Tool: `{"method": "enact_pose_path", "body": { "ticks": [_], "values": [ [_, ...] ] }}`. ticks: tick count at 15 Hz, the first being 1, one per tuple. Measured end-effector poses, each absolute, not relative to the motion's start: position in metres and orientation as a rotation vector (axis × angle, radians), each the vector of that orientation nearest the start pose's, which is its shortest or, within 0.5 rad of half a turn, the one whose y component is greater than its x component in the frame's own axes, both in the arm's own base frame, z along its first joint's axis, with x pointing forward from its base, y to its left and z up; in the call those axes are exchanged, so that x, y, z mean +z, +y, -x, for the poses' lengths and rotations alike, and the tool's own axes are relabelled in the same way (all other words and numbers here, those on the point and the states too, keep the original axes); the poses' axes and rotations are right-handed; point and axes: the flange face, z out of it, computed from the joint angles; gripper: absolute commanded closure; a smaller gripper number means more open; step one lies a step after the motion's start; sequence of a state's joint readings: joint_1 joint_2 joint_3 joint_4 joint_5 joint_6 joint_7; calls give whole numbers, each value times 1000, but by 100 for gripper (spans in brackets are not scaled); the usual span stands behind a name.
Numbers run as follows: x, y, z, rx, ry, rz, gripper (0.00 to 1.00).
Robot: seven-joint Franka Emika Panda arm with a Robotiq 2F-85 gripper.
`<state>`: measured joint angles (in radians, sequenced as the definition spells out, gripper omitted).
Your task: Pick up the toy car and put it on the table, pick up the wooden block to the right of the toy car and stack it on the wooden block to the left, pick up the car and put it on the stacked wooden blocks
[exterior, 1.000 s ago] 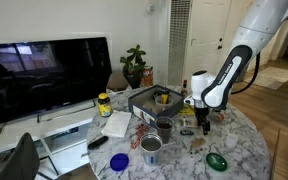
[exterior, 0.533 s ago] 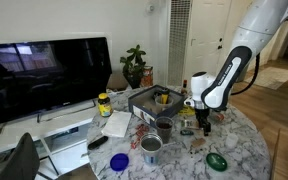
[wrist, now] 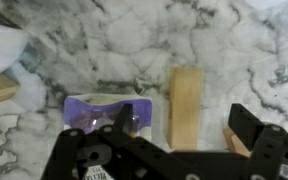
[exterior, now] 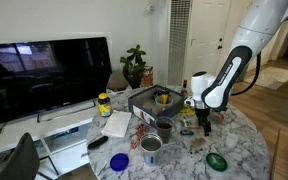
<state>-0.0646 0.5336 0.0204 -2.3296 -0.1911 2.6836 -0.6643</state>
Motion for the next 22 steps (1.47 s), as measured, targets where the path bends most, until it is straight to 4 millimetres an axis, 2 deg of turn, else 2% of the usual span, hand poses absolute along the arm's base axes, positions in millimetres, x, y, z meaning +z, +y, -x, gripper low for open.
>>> {"method": "enact_pose_path", "body": {
  "ticks": [9, 18, 19, 22],
  "values": [
    [113, -6, -476, 301, -1230, 2880, 0],
    [103, 0, -471, 342, -1245, 2853, 1],
    [100, -1, -471, 346, -1244, 2852, 19],
    [96, -3, -473, 350, -1237, 2852, 38]
  ]
}}
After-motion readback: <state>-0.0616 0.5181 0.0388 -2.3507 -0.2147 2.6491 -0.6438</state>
